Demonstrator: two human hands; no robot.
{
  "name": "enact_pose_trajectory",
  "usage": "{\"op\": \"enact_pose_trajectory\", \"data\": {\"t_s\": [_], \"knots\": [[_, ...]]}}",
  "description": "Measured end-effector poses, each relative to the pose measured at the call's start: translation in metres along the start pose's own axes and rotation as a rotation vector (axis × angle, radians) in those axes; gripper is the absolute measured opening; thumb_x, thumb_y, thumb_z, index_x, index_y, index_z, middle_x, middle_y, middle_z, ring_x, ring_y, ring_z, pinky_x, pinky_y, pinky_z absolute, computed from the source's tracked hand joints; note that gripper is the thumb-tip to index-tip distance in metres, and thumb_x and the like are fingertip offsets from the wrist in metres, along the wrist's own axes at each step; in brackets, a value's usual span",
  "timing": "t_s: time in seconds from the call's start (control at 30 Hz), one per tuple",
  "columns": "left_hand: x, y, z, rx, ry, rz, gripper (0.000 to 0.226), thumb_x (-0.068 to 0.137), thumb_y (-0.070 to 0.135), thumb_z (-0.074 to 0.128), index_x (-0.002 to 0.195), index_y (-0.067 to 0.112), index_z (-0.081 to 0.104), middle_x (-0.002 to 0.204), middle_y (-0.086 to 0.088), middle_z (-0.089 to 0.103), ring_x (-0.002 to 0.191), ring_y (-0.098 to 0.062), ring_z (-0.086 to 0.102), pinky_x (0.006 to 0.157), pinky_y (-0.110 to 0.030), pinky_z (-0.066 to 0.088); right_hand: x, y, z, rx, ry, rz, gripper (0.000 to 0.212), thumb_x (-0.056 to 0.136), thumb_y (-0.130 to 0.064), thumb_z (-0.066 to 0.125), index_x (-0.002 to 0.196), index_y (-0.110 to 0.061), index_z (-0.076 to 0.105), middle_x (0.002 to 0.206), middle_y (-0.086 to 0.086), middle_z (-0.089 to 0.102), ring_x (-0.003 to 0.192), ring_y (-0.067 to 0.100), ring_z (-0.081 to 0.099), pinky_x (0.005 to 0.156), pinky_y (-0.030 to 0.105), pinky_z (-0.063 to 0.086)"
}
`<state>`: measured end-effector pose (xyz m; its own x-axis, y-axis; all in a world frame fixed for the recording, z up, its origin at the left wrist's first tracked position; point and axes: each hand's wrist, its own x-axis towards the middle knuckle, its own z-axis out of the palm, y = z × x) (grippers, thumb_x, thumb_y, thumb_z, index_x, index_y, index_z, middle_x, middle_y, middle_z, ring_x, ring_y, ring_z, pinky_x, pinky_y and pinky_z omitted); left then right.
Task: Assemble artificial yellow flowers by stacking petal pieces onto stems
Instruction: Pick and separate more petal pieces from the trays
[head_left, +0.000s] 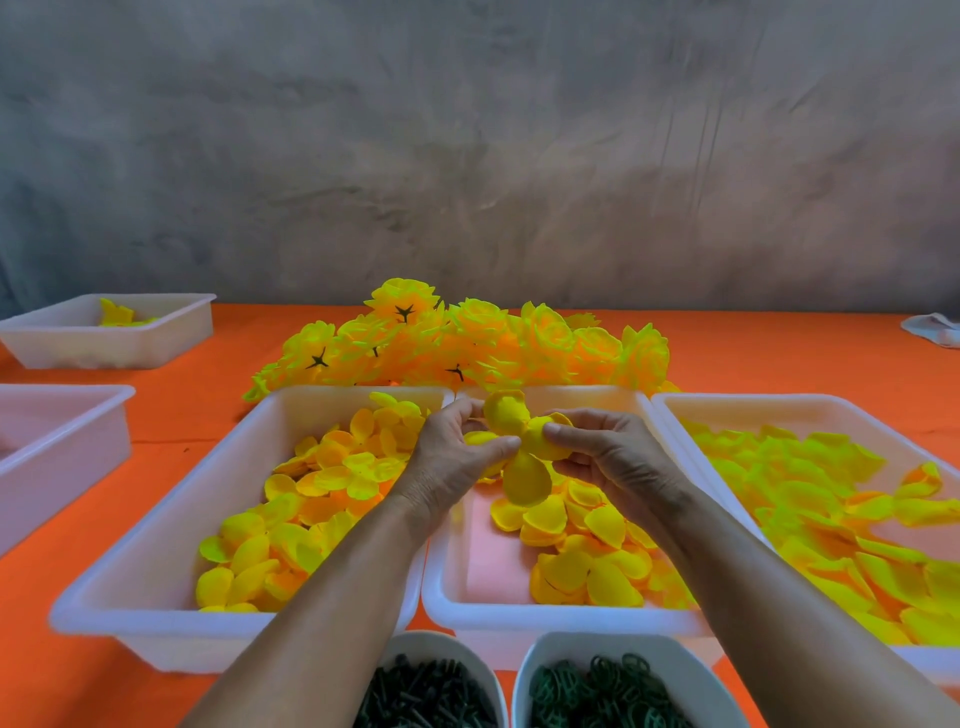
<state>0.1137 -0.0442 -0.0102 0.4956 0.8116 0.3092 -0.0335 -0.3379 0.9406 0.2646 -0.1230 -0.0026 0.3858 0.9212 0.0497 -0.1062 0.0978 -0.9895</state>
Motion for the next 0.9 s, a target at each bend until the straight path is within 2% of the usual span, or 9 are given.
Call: {"op": "enact_pose_trajectory", "data": {"t_s": [0.07,0.17,0.3,0.4,0.47,0.6,0.7,0.77,0.9], "knots": [[0.0,0.0,0.001,0.0,-0.031,-0.003,0.028,0.078,0.003,0.073,0.104,0.004,0.063,0.098,-0.014,0.069,0.089,-0.018,0.064,0.077,-0.035,0.054,-0.001,0.001,0.001,-0.02,0.026,-0.004,0.011,0.071,-0.01,0.074,0.081,-0.011,0.069,0.074,0.005,0.069,0.072,0.017,0.063,0.063,0.025,0.049],[0.0,-0.001,0.002,0.004,-0.068,-0.001,0.031,0.078,0.001,0.072,0.107,0.001,0.062,0.102,-0.019,0.069,0.09,-0.02,0.065,0.077,-0.036,0.054,-0.001,0.002,0.002,-0.019,0.051,-0.016,0.015,0.068,-0.006,0.075,0.079,-0.006,0.066,0.076,0.01,0.065,0.073,0.021,0.06,0.069,0.031,0.048],[0.001,-0.002,0.001,-0.006,-0.073,0.001,0.032,0.075,0.006,0.076,0.104,0.01,0.062,0.096,-0.011,0.07,0.086,-0.014,0.065,0.069,-0.025,0.054,-0.001,0.0,0.005,-0.05,0.052,-0.026,0.016,0.068,-0.007,0.076,0.078,-0.008,0.063,0.074,0.008,0.063,0.07,0.019,0.058,0.066,0.031,0.045],[0.001,-0.002,0.0,-0.017,-0.058,0.01,0.033,0.074,0.008,0.078,0.101,0.017,0.061,0.088,-0.001,0.068,0.081,-0.005,0.063,0.061,-0.016,0.051,-0.003,-0.001,0.004,-0.085,0.013,0.019,0.023,0.064,-0.02,0.077,0.081,-0.013,0.064,0.078,0.005,0.066,0.073,0.018,0.061,0.065,0.03,0.048],[0.001,-0.002,0.0,-0.029,-0.046,0.015,0.033,0.074,0.006,0.077,0.1,0.018,0.061,0.087,0.001,0.067,0.081,-0.006,0.062,0.06,-0.016,0.051,-0.003,-0.001,0.004,-0.09,-0.046,0.053,0.025,0.064,-0.024,0.075,0.087,-0.016,0.066,0.08,0.004,0.068,0.073,0.016,0.064,0.061,0.029,0.05],[0.001,-0.001,-0.001,-0.048,0.009,0.009,0.037,0.076,0.007,0.076,0.105,0.02,0.058,0.089,-0.001,0.064,0.084,-0.013,0.061,0.057,-0.019,0.05,-0.004,-0.002,0.003,-0.029,-0.118,0.073,0.017,0.079,-0.012,0.068,0.095,-0.014,0.07,0.08,0.004,0.072,0.071,0.016,0.068,0.058,0.029,0.054],[0.001,0.0,0.0,-0.058,0.018,0.006,0.046,0.079,0.009,0.074,0.12,0.012,0.053,0.095,-0.003,0.063,0.083,-0.013,0.061,0.057,-0.018,0.052,-0.003,-0.003,0.001,0.017,-0.014,0.043,0.011,0.082,-0.009,0.066,0.091,-0.014,0.068,0.074,0.003,0.071,0.063,0.014,0.067,0.053,0.026,0.054],[0.002,0.0,0.0,-0.094,0.019,-0.001,0.05,0.081,0.009,0.071,0.126,0.008,0.048,0.101,-0.006,0.061,0.088,-0.02,0.062,0.057,-0.02,0.055,-0.001,-0.004,-0.002,0.11,0.102,0.007,0.007,0.085,-0.009,0.063,0.089,-0.014,0.066,0.075,0.005,0.068,0.062,0.015,0.064,0.05,0.024,0.053],[0.003,-0.001,-0.001,-0.104,0.019,-0.006,0.048,0.083,0.011,0.069,0.126,0.009,0.047,0.104,-0.005,0.061,0.096,-0.027,0.064,0.059,-0.022,0.055,0.001,-0.007,-0.008,0.25,0.253,-0.057,0.005,0.088,-0.009,0.061,0.087,-0.014,0.061,0.08,0.007,0.063,0.071,0.018,0.061,0.047,0.021,0.053]]}}
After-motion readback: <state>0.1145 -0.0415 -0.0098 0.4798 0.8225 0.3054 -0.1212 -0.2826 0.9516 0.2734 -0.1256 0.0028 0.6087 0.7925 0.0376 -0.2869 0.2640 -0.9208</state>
